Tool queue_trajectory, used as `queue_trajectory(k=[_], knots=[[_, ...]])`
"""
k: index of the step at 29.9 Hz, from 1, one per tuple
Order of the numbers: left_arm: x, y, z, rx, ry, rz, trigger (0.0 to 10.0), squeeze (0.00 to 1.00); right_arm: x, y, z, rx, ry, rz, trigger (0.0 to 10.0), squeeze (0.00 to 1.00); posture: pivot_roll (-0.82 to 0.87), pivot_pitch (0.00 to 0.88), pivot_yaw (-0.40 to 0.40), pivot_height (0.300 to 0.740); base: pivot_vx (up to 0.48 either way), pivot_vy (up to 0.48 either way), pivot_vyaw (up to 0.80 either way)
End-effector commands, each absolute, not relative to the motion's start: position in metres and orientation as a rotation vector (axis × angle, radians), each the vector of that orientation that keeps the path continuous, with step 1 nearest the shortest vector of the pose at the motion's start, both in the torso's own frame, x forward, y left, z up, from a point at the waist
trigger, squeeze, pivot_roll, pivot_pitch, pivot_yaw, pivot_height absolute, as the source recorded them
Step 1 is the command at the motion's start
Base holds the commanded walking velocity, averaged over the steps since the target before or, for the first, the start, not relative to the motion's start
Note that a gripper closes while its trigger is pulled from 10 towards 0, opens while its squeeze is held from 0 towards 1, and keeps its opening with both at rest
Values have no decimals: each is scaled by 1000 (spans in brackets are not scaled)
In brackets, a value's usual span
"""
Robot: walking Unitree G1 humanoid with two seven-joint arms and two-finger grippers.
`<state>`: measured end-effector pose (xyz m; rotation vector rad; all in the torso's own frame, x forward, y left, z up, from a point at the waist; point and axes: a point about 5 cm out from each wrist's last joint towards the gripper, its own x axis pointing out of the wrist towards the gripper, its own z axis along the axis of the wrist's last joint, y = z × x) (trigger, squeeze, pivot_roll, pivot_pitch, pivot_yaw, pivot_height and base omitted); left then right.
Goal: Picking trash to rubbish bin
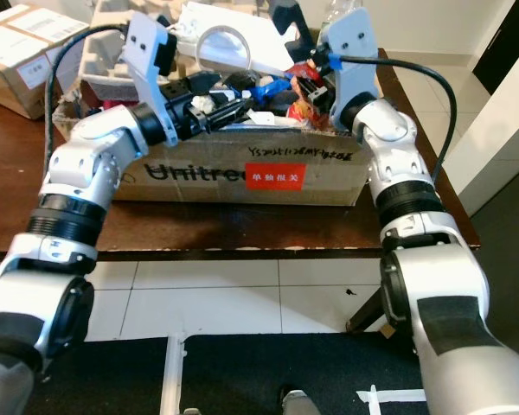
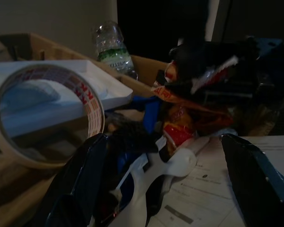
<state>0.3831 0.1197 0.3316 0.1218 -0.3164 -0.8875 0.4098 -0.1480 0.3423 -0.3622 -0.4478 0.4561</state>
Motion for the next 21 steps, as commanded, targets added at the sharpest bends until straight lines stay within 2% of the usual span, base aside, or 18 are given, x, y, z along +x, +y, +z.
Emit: queue_trajectory(k=[1,7,8,17,21], knots=[[383,119,335,120,-333,-899,10000,0,410,-151,343,-388,-442,463,10000,1000,40,223,-34,740,0,0,0],[382,119,338,95,-347,-917,10000,0,407,-145,338,-512,-363,631,10000,1000,40,222,-35,740,0,0,0],[381,119,339,86,-353,-925,10000,0,405,-146,341,-514,-350,679,10000,0,39,222,-35,740,0,0,0],[378,122,341,55,-358,-960,10000,0,388,-154,355,-514,-327,931,10000,0,37,221,-35,740,0,0,0],[377,123,342,50,-359,-973,10000,0,383,-161,361,-507,-330,976,10000,0,35,216,-34,740,0,0,0]])
